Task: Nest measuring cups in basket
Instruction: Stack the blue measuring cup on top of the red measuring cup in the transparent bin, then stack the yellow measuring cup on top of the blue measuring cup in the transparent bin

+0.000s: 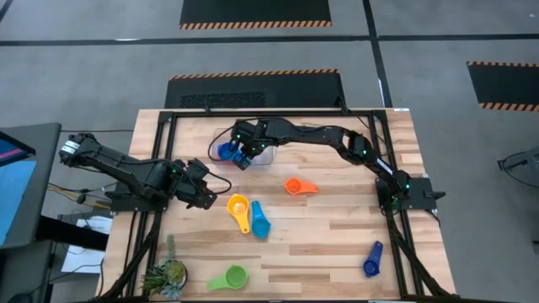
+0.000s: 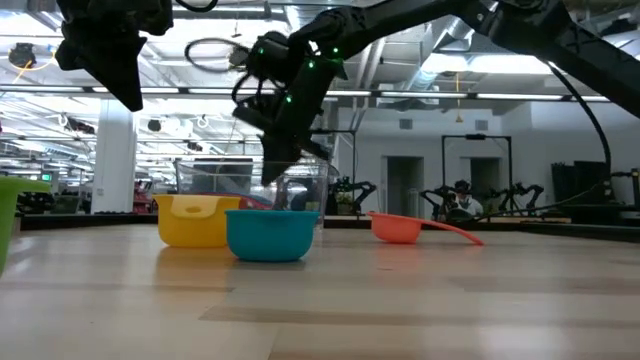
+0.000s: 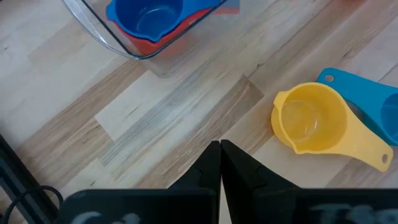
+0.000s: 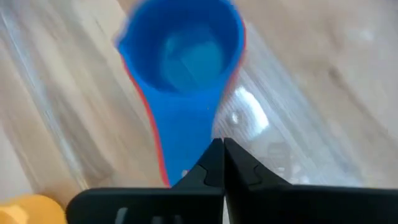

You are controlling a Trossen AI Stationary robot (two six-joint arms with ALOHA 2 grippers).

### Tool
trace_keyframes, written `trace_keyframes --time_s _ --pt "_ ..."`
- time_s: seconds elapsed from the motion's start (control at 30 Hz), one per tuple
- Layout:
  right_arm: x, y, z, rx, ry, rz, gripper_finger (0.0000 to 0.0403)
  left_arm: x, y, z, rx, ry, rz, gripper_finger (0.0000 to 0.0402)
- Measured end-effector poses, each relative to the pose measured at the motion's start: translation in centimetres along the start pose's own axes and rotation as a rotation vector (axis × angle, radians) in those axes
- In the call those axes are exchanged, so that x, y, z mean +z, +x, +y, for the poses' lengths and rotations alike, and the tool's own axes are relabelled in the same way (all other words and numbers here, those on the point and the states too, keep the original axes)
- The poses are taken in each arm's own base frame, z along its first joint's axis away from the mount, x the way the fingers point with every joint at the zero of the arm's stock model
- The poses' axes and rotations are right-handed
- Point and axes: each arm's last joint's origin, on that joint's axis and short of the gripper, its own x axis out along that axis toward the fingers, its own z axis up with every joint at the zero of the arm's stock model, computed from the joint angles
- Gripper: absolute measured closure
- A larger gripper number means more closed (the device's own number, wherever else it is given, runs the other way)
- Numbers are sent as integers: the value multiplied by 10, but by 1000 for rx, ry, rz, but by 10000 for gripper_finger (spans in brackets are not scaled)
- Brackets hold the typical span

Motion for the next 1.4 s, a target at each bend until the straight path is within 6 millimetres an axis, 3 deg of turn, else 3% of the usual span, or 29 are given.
trace_keyframes --time_s 0.13,0.3,0.47,0.7,0.9,1.13,1.3,1.4 --pt "10 -16 3 9 -40 -23 397 0 0 0 3 1 -7 401" --pt "22 -51 13 31 -123 -77 385 0 0 0 4 11 -7 401" --pt "3 -111 27 22 -270 24 381 0 0 0 3 16 -5 401" --pt "-41 -181 41 -161 -404 217 386 2 0 -5 -43 104 -19 401" --pt "-66 -211 54 -205 -395 193 384 11 -2 -23 -220 171 -96 402" --pt "-142 -224 33 -292 -354 221 389 16 6 -43 -299 138 -143 401" --pt "-207 -236 8 -102 -253 75 386 16 24 -61 -297 122 -129 402" --pt "-234 -237 2 45 -197 -34 385 12 36 -76 -325 183 -104 402"
